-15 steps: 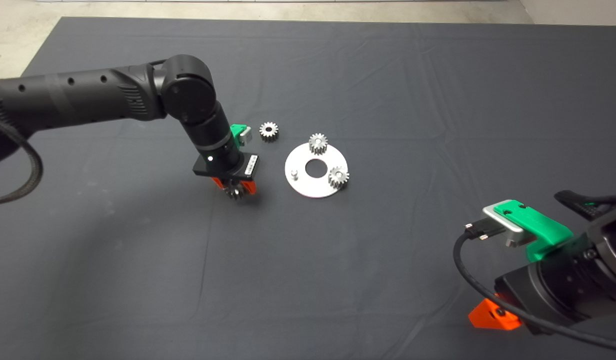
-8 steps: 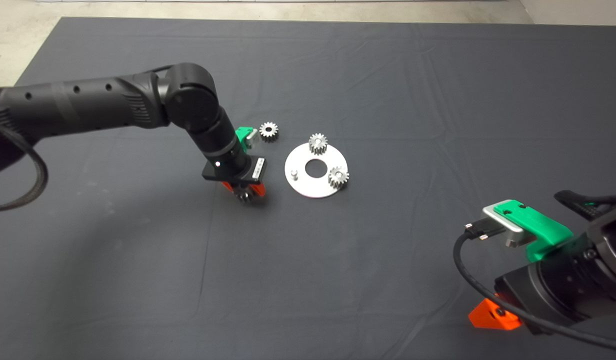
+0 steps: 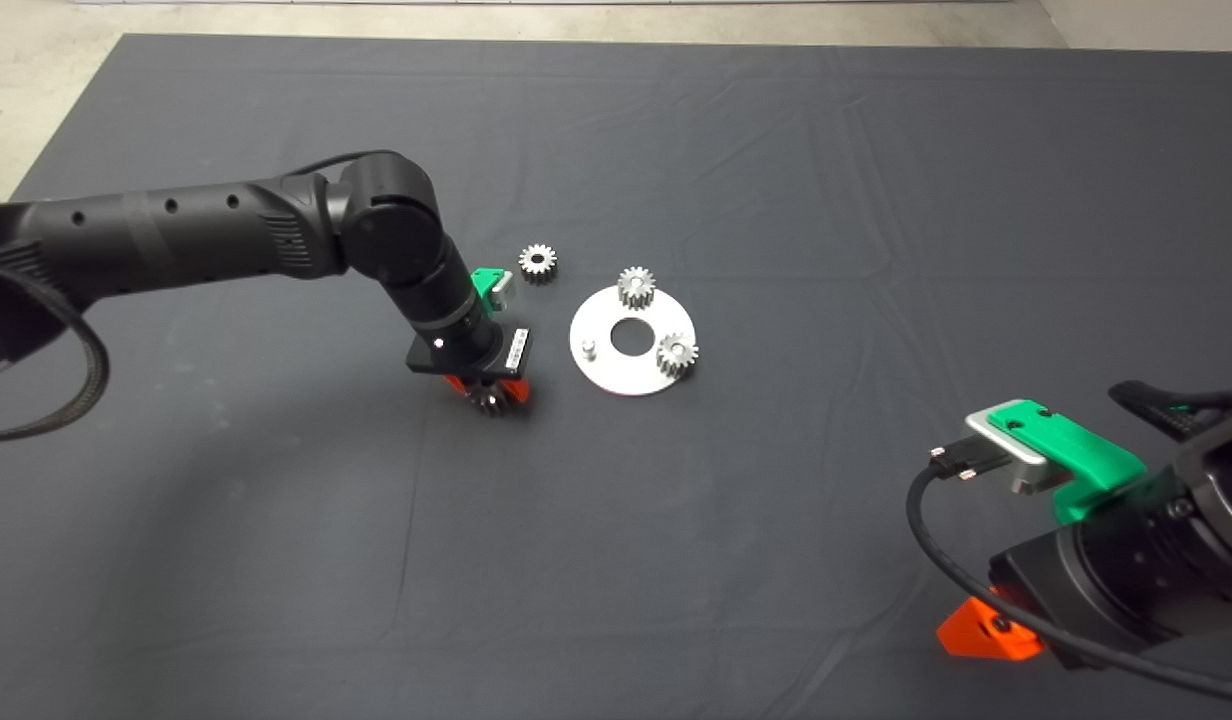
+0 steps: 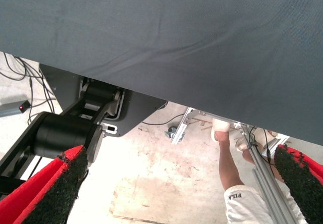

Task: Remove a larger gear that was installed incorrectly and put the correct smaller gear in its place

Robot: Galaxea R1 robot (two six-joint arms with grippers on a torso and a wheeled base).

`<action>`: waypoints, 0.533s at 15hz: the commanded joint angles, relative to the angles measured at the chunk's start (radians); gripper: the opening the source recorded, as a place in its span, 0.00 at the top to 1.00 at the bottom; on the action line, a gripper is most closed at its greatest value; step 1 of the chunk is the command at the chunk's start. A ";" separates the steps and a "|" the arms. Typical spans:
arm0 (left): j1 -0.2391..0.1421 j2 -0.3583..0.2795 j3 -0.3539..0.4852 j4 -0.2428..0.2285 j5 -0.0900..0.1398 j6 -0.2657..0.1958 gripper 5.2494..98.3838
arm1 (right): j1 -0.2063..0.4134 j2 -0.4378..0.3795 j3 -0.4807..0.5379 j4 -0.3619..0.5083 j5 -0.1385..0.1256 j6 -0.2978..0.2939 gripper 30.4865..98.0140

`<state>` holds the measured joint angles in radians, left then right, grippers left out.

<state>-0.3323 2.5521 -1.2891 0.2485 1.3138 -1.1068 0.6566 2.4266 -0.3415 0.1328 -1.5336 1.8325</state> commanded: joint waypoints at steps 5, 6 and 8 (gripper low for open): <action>-0.028 -0.002 0.018 0.003 0.004 -0.028 0.55 | 0.014 0.000 0.001 -0.010 -0.108 -0.001 0.00; -0.030 0.001 0.018 0.003 0.008 -0.027 0.53 | 0.014 0.000 0.001 -0.010 -0.108 0.000 0.00; -0.033 0.000 0.016 -0.002 0.008 -0.028 0.52 | 0.014 0.000 0.001 -0.010 -0.108 -0.001 0.00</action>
<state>-0.3323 2.5515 -1.2872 0.2515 1.3172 -1.1328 0.6562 2.4266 -0.3415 0.1328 -1.5336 1.8323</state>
